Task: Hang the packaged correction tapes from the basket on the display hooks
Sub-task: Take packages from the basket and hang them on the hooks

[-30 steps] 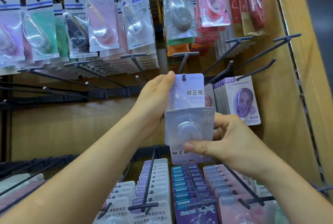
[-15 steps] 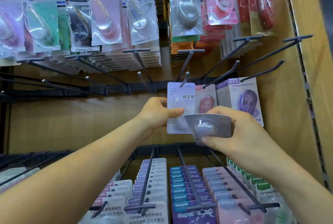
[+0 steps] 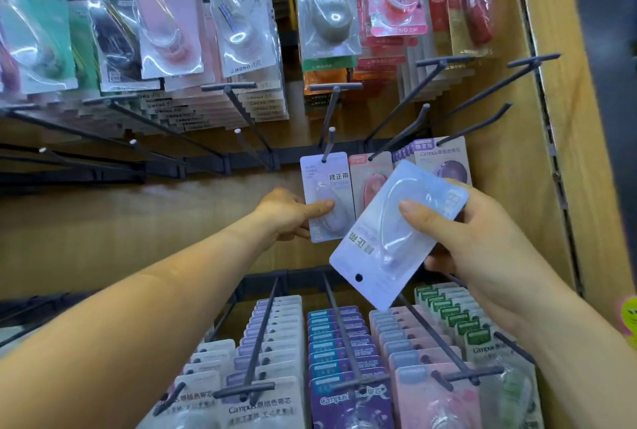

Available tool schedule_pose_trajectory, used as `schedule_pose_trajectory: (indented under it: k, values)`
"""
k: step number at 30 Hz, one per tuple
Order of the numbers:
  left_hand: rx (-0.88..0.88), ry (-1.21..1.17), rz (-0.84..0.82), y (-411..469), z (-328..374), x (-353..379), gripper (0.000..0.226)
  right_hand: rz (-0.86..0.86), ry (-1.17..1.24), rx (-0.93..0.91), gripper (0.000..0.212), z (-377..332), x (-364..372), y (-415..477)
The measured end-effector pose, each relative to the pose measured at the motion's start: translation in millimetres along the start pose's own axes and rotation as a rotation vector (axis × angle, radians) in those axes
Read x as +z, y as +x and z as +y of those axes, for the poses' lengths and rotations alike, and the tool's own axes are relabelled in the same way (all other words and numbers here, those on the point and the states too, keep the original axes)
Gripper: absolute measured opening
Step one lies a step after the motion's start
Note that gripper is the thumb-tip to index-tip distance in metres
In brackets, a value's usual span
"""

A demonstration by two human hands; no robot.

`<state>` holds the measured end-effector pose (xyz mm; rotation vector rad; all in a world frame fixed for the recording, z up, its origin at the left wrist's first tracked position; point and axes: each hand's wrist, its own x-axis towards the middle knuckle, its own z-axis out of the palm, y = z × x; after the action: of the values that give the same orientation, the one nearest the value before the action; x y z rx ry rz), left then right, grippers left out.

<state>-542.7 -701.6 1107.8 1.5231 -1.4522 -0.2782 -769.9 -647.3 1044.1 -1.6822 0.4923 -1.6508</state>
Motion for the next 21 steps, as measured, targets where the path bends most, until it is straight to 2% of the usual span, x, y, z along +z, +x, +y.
schedule_pose_trajectory:
  k: [4, 6, 7, 8, 10, 12, 13, 15, 17, 19, 21]
  values:
    - [-0.043, 0.109, -0.006, -12, 0, -13, 0.056, 0.059, 0.116, 0.08, 0.034, 1, -7, 0]
    - [0.044, 0.259, 0.113, -21, -3, -23, 0.056, 0.064, 0.168, 0.096, 0.037, 1, -9, -1]
    - [0.112, 0.266, 0.162, -29, -3, -27, 0.052, 0.058, 0.211, 0.104, 0.038, 1, -10, -1]
    - [0.159, 0.179, 0.137, -39, -3, -33, 0.048, 0.049, 0.262, 0.121, 0.038, 1, -10, -1]
    - [0.195, -0.127, -0.119, -61, 1, -40, 0.043, 0.025, 0.382, 0.178, 0.041, 2, -8, -1]
    - [0.214, -0.239, -0.363, -79, 2, -41, 0.045, -0.028, 0.498, 0.24, 0.05, 7, -4, 0]
    - [0.221, -0.256, -0.41, -84, 1, -39, 0.046, -0.062, 0.542, 0.265, 0.054, 9, -2, -1]
    - [0.228, -0.324, -0.376, -90, -1, -29, 0.036, -0.125, 0.595, 0.3, 0.056, 11, 2, -3]
    - [0.238, -0.425, -0.265, -95, 1, -23, 0.017, -0.19, 0.583, 0.328, 0.054, 13, 4, -6]
    - [0.285, -0.487, -0.162, -99, 2, -21, 0.012, -0.325, 0.43, 0.325, 0.05, 16, 6, -9]
    - [0.372, -0.501, -0.079, -101, 8, -22, 0.014, -0.462, 0.158, 0.262, 0.045, 15, 9, -13]
